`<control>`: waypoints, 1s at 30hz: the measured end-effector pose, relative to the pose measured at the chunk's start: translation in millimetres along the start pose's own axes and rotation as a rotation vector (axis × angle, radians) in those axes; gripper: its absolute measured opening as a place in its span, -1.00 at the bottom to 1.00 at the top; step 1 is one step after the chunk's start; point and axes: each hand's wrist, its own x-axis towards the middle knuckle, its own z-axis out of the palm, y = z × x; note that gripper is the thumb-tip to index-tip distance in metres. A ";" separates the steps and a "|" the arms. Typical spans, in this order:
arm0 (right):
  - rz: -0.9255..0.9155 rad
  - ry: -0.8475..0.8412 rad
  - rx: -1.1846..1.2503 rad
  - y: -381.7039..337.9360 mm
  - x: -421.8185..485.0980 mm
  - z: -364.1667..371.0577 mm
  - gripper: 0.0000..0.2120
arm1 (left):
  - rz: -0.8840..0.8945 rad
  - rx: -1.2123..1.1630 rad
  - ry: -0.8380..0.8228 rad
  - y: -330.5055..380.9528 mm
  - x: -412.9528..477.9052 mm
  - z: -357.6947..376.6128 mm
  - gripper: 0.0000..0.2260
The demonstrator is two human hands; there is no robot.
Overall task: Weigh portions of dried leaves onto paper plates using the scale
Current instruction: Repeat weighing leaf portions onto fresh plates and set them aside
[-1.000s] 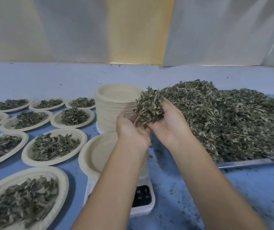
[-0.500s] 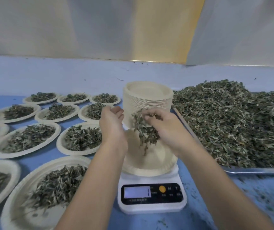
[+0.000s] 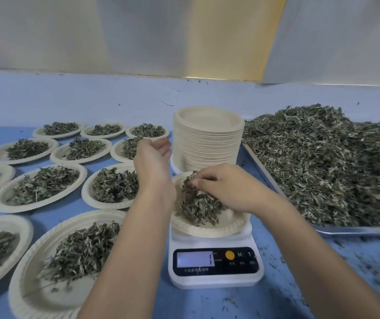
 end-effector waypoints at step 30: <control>-0.068 0.405 0.398 -1.4 1.4 -8.6 -0.81 | -0.107 0.006 -0.128 -3.7 -4.4 4.4 -0.67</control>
